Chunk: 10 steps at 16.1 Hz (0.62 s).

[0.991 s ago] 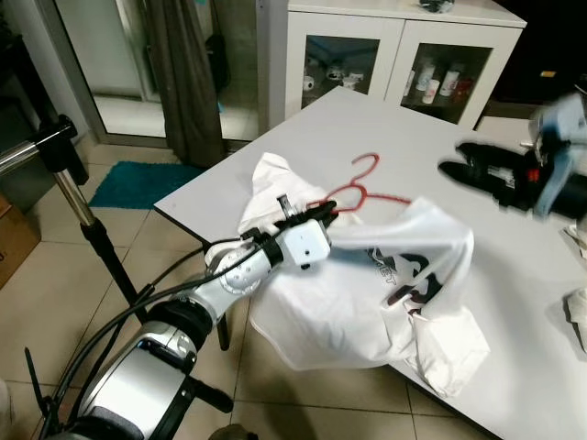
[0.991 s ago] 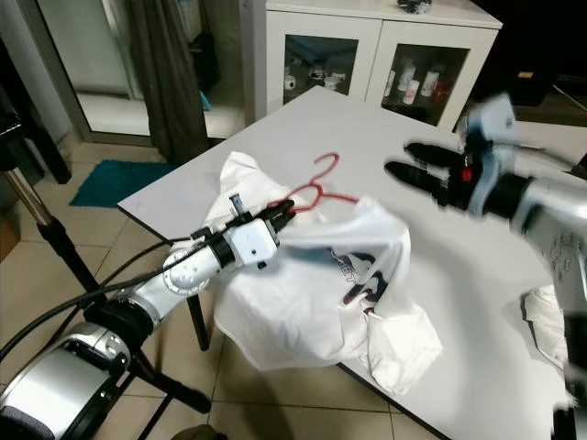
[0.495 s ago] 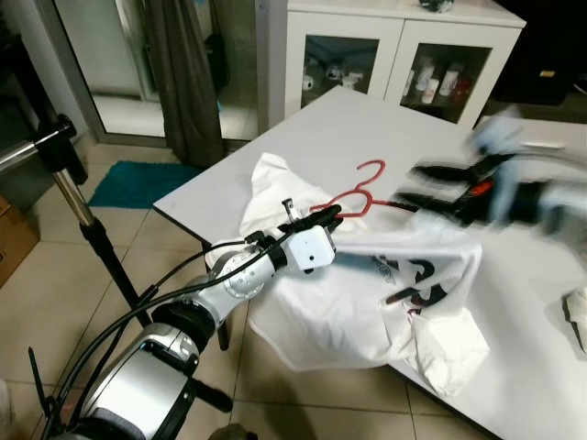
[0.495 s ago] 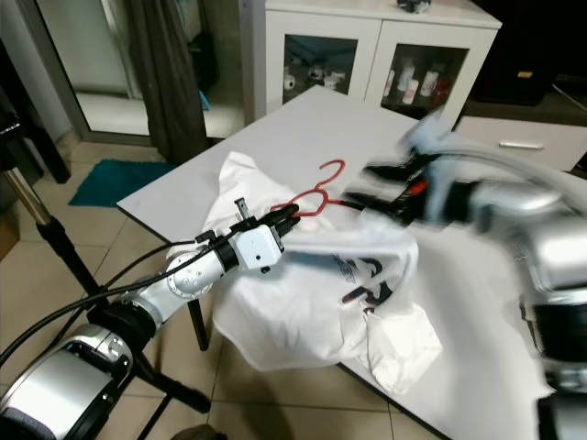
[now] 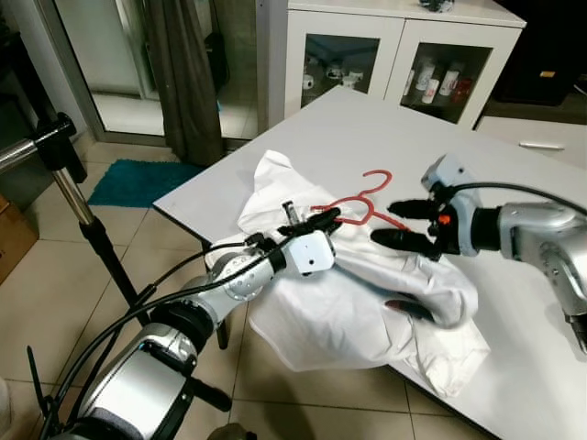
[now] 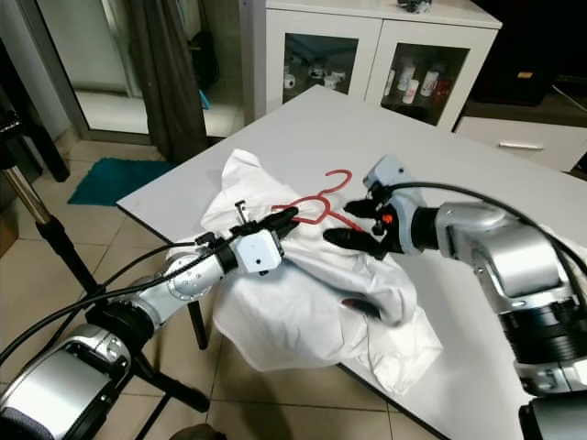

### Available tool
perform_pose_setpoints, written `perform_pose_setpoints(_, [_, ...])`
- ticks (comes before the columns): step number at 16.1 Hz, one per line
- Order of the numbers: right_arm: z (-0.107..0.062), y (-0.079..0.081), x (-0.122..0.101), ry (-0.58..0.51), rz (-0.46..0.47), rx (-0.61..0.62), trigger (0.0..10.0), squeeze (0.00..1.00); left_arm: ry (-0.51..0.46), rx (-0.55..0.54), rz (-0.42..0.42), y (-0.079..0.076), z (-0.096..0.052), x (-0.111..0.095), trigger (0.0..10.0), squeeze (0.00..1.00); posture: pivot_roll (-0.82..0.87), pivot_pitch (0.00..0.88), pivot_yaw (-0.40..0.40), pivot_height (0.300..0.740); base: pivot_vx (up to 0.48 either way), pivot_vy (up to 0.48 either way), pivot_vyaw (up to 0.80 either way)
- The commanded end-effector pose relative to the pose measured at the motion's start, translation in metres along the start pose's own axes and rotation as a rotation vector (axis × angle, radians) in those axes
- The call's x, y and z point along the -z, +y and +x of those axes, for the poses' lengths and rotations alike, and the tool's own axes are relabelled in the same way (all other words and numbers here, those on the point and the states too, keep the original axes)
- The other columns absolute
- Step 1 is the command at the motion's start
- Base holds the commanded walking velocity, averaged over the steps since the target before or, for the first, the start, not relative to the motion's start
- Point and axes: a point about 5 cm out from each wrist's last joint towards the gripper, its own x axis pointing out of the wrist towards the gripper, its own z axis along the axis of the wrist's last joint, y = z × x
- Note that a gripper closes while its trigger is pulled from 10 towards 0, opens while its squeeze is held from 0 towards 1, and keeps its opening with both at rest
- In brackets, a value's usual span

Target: Hang hanger

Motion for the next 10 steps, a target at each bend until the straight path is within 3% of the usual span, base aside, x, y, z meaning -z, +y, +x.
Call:
perform_pose_setpoints(1, [0.003,-0.002,0.006,0.047,0.009,0.019,10.0,0.00,-0.040,-0.028,0.021,0.006,0.005,-0.008,10.0,0.00,0.01,0.000,-0.035,0.723,0.000,0.000,0.00])
perform_pose_setpoints(5, [0.006,-0.014,0.030,0.135,0.093,0.110,10.0,0.00,-0.043,-0.041,0.028,0.008,0.005,-0.008,10.0,0.00,0.01,0.000,-0.039,0.723,0.000,0.000,0.00])
perform_pose_setpoints(8, [0.009,-0.015,0.042,0.165,0.140,0.114,10.0,0.00,-0.045,-0.047,0.031,0.008,0.005,-0.008,10.0,0.00,0.01,0.000,-0.040,0.723,0.000,0.000,0.00])
perform_pose_setpoints(9, [0.013,-0.014,0.044,0.146,0.178,0.123,3.0,0.00,-0.047,-0.052,0.033,0.009,0.005,-0.009,10.0,0.00,0.01,0.000,-0.040,0.723,0.000,0.000,0.00])
perform_pose_setpoints(10, [0.017,-0.014,0.045,0.120,0.212,0.137,0.0,0.00,-0.048,-0.055,0.034,0.009,0.005,-0.009,10.0,0.00,0.01,0.000,-0.040,0.723,0.000,0.000,0.00])
